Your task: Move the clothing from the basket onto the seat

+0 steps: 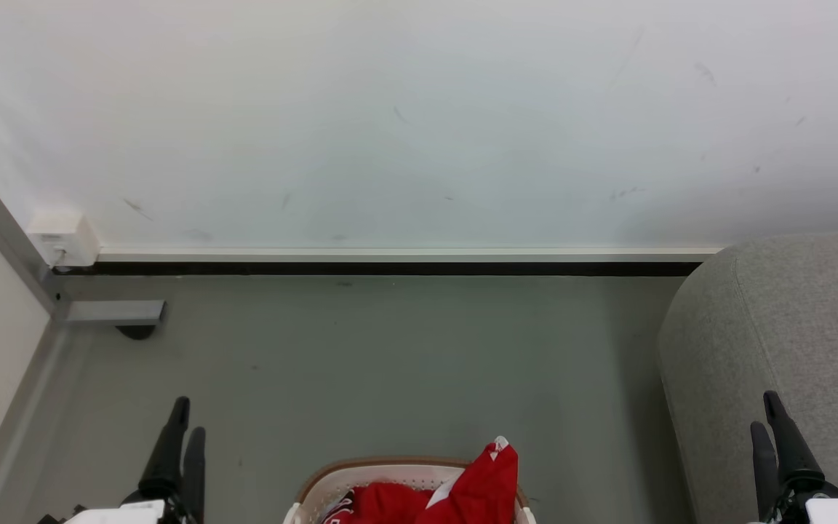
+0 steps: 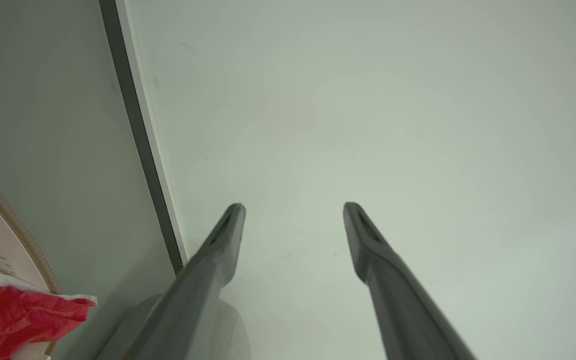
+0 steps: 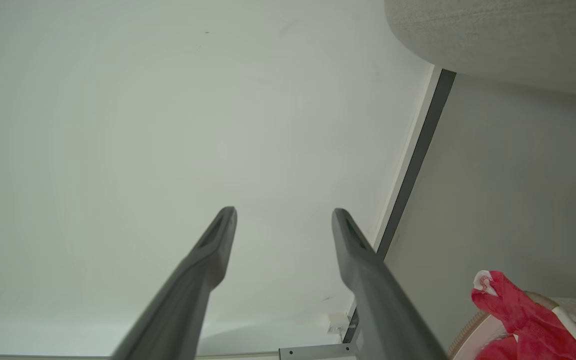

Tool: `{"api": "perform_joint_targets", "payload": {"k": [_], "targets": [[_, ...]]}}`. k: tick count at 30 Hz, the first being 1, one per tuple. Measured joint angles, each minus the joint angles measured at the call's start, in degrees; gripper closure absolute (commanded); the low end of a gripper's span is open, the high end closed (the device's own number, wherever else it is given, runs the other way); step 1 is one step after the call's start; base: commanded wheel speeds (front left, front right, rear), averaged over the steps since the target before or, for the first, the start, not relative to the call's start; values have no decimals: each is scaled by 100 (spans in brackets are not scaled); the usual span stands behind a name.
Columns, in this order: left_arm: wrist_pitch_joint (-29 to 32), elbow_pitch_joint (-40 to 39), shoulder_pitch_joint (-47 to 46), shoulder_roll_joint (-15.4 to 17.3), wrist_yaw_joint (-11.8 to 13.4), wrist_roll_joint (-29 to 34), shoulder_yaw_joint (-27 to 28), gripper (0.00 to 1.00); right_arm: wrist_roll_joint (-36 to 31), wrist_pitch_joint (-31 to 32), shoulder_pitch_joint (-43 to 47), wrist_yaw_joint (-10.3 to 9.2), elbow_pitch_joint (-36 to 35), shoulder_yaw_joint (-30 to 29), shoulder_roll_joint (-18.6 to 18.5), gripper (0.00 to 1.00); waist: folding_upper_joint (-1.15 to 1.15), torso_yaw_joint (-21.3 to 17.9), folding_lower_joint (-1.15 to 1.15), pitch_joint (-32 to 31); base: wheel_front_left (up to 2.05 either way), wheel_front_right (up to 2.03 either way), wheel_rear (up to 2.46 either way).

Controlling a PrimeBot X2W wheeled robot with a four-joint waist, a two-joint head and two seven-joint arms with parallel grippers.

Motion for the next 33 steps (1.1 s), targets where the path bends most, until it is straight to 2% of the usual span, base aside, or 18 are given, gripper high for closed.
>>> {"api": "perform_joint_targets", "payload": {"k": [6,13,28,33], "targets": [[-171,-91,1,0,3,181,-43,0,-142,-172,-8,0,-153,188,-11,0,0,-1,0,-10,0,0,0],[-339,-261,1,1,59,676,-84,0,-675,-350,-14,0,-257,280,-26,0,0,1,0,-24,0,0,0],[-653,-738,0,4,289,2630,-331,0,-2074,-687,-15,0,-413,513,-23,0,0,-42,0,-31,0,0,0],[-769,-768,5,9,403,3428,-436,0,-2739,-778,-17,0,-387,570,-36,0,0,-73,0,-36,0,0,0]]}}
